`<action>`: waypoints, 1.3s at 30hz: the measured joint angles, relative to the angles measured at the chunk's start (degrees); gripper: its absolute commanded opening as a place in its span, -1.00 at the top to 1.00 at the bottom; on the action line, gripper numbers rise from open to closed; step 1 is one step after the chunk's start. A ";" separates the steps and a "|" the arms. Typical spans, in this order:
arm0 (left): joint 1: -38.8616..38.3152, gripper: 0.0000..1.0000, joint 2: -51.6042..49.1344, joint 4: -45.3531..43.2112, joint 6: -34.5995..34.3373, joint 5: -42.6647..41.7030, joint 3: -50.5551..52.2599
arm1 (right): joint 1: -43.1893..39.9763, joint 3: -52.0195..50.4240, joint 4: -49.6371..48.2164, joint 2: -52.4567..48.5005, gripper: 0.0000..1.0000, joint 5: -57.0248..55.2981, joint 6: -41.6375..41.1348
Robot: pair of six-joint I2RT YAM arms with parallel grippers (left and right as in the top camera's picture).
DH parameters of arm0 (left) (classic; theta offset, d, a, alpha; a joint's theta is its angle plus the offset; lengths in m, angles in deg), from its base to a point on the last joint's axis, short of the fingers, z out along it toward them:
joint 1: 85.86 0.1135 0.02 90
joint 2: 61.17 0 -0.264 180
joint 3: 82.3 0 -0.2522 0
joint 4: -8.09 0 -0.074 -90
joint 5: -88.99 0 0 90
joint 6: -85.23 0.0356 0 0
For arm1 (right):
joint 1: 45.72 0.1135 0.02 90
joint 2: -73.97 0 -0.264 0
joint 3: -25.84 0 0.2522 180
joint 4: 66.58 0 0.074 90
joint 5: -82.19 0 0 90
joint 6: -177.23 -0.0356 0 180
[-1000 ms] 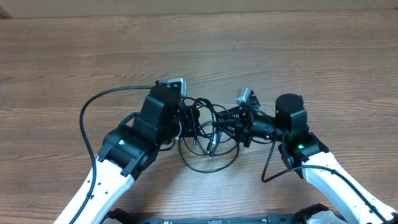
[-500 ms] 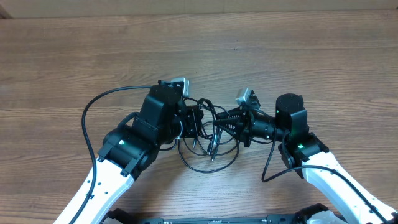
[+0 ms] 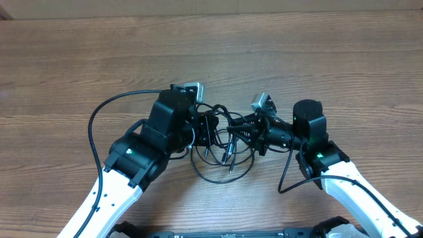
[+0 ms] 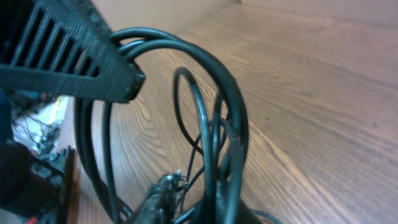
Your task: Untangle cables
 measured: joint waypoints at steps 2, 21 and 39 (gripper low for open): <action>0.00 0.91 0.00 0.02 0.00 -0.02 0.00 | -0.04 0.00 0.13 0.00 0.84 -0.20 -0.07; 0.00 0.91 0.00 0.26 -0.57 2.01 0.00 | -0.04 0.00 -0.02 0.00 0.92 -0.79 -0.22; -0.02 0.91 -0.02 9.57 -34.53 20.92 0.00 | 0.07 0.00 1.05 0.00 0.92 -0.35 -0.24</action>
